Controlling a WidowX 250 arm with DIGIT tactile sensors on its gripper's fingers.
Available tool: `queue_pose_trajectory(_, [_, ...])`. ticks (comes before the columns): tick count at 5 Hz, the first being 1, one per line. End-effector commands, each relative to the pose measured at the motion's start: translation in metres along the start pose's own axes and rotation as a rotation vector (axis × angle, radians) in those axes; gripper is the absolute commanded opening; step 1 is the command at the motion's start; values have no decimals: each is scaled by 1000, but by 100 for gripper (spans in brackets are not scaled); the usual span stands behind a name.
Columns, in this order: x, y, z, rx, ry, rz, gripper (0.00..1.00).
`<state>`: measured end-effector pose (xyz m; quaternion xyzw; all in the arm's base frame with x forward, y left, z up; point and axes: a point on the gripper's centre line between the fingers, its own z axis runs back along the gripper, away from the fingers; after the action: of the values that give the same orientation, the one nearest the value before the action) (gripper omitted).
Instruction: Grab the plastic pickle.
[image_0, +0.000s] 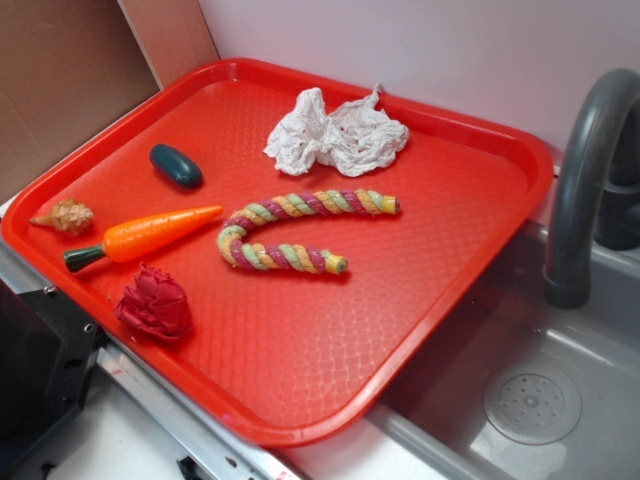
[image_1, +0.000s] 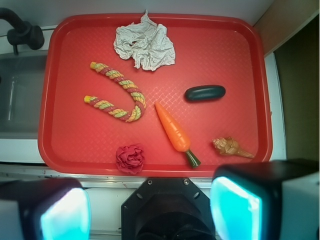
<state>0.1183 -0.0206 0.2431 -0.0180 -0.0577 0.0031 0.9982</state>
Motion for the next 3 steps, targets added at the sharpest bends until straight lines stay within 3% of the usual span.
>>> queue_pose_trajectory(1, [0,0,0,0,0,0,100])
queue_pose_trajectory(2, [24,31,-16,8,-24,189,100])
queue_pose_trajectory(3, [31,57,-29,28,-79,390,100])
